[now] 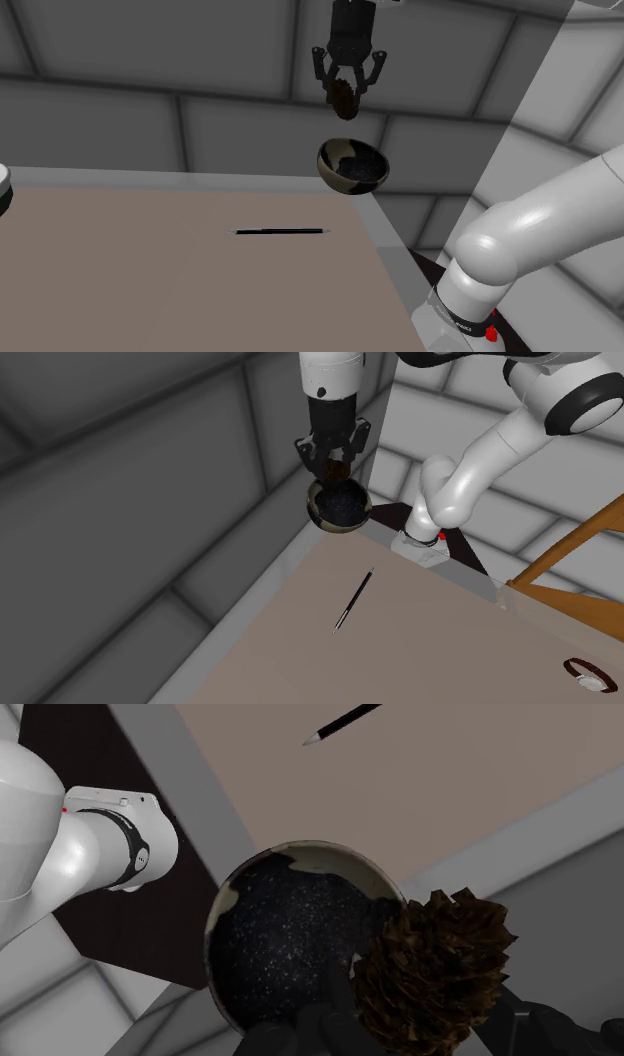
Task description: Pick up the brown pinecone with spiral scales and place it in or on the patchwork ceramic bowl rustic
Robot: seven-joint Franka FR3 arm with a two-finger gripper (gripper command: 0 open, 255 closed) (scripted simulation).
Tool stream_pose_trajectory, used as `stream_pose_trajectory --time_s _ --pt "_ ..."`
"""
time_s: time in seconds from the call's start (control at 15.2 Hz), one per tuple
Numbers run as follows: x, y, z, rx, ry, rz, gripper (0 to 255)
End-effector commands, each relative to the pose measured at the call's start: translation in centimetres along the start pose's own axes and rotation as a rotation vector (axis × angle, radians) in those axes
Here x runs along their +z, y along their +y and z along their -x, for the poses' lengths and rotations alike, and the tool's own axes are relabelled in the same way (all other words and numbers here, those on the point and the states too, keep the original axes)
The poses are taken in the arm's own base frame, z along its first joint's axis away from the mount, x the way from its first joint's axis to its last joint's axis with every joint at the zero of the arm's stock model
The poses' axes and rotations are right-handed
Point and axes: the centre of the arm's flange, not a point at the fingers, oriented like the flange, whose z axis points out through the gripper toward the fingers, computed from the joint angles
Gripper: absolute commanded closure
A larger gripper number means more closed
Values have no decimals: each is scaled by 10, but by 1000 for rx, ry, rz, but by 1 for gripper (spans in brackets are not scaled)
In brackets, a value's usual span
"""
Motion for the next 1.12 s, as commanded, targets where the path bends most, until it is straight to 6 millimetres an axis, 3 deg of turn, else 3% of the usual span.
stream_pose_trajectory --time_s 0.0,0.13,1.06 --pt "1 23 -15 -2 -1 0 255" --pt "1 40 -27 -2 -1 0 255" --pt "74 34 -29 -2 -1 0 255"
